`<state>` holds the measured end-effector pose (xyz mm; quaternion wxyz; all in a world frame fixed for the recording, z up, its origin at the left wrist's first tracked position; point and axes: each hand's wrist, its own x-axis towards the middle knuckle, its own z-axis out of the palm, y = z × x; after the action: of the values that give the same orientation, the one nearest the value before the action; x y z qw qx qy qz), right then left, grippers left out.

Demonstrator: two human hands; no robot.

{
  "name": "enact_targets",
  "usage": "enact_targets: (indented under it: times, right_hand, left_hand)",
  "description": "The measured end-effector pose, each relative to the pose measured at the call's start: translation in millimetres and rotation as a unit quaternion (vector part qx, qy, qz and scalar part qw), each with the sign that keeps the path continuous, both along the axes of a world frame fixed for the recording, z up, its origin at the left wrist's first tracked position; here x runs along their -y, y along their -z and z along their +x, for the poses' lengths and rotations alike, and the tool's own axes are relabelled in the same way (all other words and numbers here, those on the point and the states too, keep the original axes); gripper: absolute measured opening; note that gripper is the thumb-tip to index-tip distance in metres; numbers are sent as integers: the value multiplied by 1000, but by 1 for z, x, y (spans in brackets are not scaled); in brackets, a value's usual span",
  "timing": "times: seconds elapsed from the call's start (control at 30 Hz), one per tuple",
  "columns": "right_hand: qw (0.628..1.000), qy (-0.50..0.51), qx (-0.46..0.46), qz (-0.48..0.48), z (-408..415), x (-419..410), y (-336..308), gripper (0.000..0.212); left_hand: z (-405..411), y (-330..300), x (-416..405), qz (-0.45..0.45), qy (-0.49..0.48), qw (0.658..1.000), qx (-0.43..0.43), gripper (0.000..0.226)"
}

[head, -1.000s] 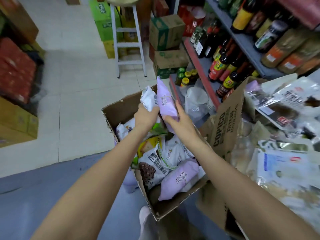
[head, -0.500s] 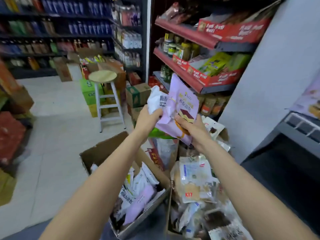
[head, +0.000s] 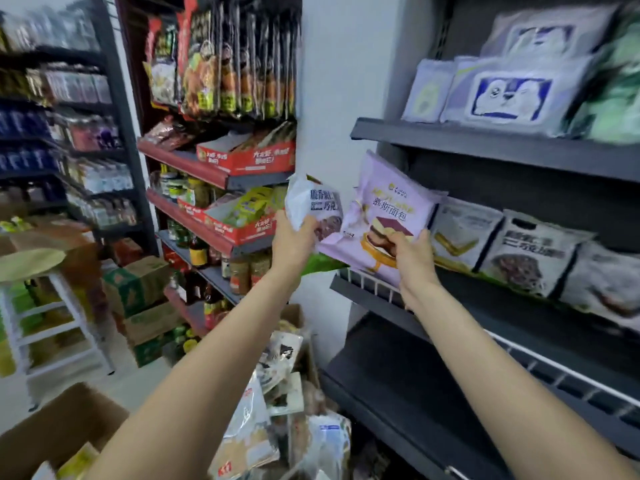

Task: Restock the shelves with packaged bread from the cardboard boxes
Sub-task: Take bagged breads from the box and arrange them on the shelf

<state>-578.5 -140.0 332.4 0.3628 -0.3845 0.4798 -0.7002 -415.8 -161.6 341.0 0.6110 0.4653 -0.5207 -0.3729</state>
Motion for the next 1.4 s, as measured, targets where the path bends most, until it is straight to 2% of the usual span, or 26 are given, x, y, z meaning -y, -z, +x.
enact_targets:
  times: [0.1, 0.2, 0.3, 0.47, 0.7, 0.9, 1.0, 1.1, 1.13, 1.2, 1.27, 1.3, 1.4]
  right_hand:
    - [999, 50, 3, 16, -37, 7, -7, 30]
    - [990, 117, -45, 62, -56, 22, -6, 20]
    - [985, 111, -105, 86, -56, 42, -2, 24]
    - [975, 68, -182, 104, -54, 85, 17, 44]
    - [947, 84, -242, 197, -58, 100, 33, 45]
    - [932, 86, -267, 230, -59, 100, 29, 55]
    - [935, 119, -269, 199, -60, 92, 24, 52]
    - [945, 205, -235, 98, -65, 73, 15, 35]
    - [960, 189, -194, 70, -68, 65, 11, 30]
    - [987, 84, -127, 51, -75, 46, 4, 25]
    - [988, -3, -140, 65, -87, 25, -3, 32]
    - [983, -1, -172, 67, -94, 16, -7, 39]
    - [977, 99, -188, 26, -127, -6, -14, 64]
  left_hand:
    - [-24, -6, 5, 13, -37, 999, 3, 22]
    - [-30, -8, 18, 16, -84, 996, -13, 27]
    - [-29, -9, 32, 21, -92, 996, -1, 30]
    - [-24, -3, 55, 8, -32, 999, 15, 16]
    - [-23, 6, 73, 40, 67, 997, -7, 30]
    - [-21, 15, 78, 91, 148, 985, 7, 26]
    - [-21, 14, 76, 104, 185, 977, -11, 27]
    - [-28, 12, 71, 107, 235, 966, -27, 16]
    - [-33, 10, 69, 104, 253, 962, -25, 11]
    - [-50, 6, 62, 103, 297, 949, -36, 8]
    - [-74, 2, 54, 88, 327, 940, -40, 13]
    - [-89, 0, 49, 77, 328, 941, -33, 17]
    - [-142, 0, 44, 37, 292, 955, 36, 23]
